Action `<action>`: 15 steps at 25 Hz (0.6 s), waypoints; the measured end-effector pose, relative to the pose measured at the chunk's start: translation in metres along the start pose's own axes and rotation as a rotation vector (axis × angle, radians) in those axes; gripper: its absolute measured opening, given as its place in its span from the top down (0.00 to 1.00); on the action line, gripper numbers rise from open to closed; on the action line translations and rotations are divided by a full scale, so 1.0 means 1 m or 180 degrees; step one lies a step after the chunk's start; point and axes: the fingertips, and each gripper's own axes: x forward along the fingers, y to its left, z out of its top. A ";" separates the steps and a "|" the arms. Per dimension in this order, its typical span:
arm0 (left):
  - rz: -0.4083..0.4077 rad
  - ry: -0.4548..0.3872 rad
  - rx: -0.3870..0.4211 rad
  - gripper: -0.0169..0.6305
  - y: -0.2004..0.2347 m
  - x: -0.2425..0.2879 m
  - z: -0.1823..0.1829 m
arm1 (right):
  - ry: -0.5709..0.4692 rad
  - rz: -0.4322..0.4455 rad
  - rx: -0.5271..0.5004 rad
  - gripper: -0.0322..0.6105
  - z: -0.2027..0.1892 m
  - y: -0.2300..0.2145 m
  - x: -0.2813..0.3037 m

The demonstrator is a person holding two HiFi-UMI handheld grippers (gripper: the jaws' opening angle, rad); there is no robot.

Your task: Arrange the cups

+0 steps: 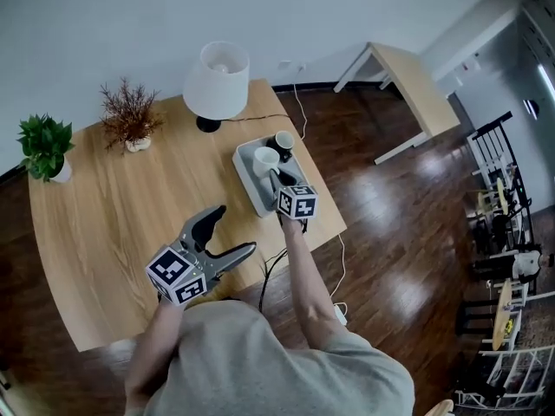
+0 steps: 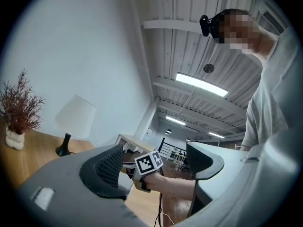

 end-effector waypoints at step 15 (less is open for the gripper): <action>0.0328 -0.0108 0.0010 0.33 0.028 -0.030 0.008 | 0.0186 -0.0170 -0.0180 0.87 -0.016 0.001 0.066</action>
